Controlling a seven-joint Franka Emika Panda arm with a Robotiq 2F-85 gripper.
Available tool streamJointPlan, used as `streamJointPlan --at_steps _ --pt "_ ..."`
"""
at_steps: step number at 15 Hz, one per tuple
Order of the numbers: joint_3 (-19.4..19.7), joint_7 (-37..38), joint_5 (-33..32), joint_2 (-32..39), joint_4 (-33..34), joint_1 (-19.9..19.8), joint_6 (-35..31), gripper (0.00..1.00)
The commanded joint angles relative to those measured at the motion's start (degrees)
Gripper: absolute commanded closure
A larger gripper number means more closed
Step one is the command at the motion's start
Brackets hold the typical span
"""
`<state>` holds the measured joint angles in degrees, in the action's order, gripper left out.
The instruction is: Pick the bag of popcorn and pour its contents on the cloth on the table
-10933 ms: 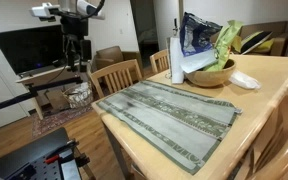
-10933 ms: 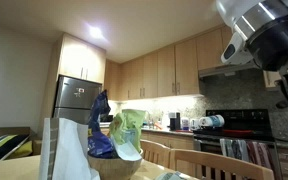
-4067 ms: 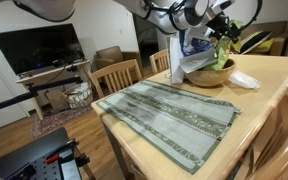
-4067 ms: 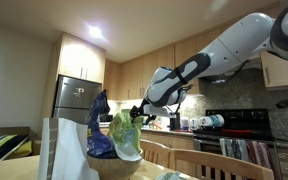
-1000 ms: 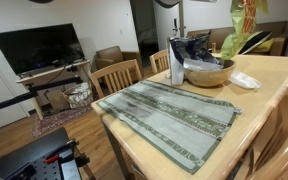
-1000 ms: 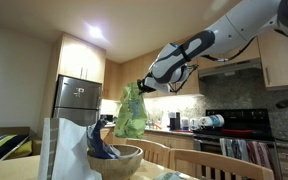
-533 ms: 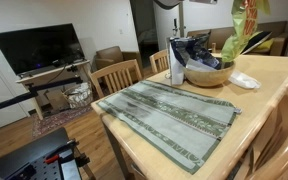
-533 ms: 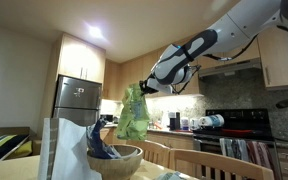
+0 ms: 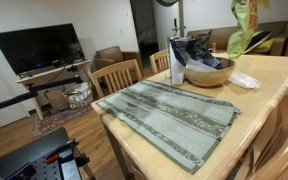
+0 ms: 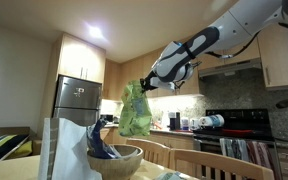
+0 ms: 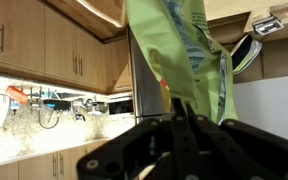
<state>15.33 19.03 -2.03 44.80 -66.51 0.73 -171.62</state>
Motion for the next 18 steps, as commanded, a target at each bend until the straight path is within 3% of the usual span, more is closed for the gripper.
streamJointPlan --at_steps 1,9,18 --pt "-1.76 -5.51 -1.14 -7.36 -7.84 -1.52 -2.4 1.0" --pt "-5.12 -16.09 -0.88 -21.02 -25.61 -5.78 -8.4 1.0" --pt "-14.7 -23.67 2.68 -33.02 -39.38 -16.89 -6.53 1.0"
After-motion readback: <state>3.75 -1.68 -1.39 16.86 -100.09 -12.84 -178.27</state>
